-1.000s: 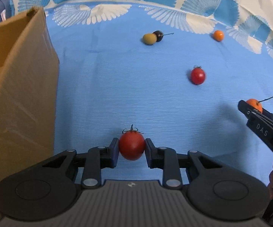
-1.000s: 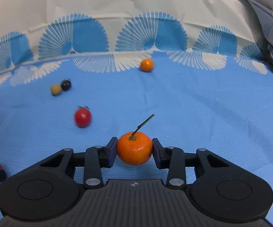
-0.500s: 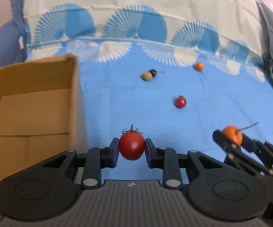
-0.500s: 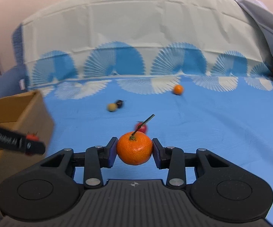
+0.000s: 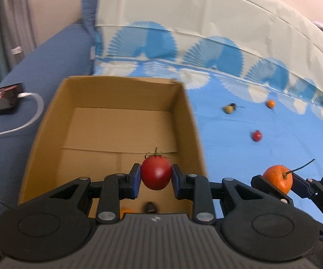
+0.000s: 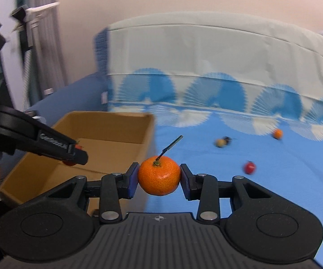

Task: Organize fruits
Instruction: 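Carry the orange and red cherry tomato in both grippers over the box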

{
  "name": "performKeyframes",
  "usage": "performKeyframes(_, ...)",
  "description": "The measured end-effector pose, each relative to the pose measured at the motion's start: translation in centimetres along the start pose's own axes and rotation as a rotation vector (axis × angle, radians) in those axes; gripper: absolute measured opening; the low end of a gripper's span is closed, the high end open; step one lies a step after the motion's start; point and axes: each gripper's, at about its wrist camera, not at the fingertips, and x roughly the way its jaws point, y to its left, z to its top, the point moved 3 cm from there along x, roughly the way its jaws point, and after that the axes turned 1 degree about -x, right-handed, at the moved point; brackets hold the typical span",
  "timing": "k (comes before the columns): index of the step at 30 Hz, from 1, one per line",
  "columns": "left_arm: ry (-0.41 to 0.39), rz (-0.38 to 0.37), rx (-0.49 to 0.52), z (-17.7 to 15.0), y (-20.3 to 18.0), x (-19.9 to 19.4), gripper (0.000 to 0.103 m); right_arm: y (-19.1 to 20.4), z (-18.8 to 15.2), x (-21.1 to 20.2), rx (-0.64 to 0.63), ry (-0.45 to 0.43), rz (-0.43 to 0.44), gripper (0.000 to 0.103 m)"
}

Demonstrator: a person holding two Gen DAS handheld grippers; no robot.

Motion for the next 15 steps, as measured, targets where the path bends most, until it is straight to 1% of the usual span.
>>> performKeyframes(4, 0.006, 0.032, -0.035, -0.8, 3.9, -0.5, 0.032, 3.5, 0.4, 0.7, -0.047, 0.024, 0.038, 0.040)
performKeyframes(9, 0.013, 0.067, -0.085, -1.7, 8.2, -0.4, 0.032, 6.7, 0.6, 2.0, -0.086, 0.062, 0.068, 0.040)
performKeyframes(15, 0.033, 0.082, -0.110, -2.2, 10.6, 0.6, 0.032, 8.7, 0.3, 3.6, -0.112, 0.105, 0.073, 0.040)
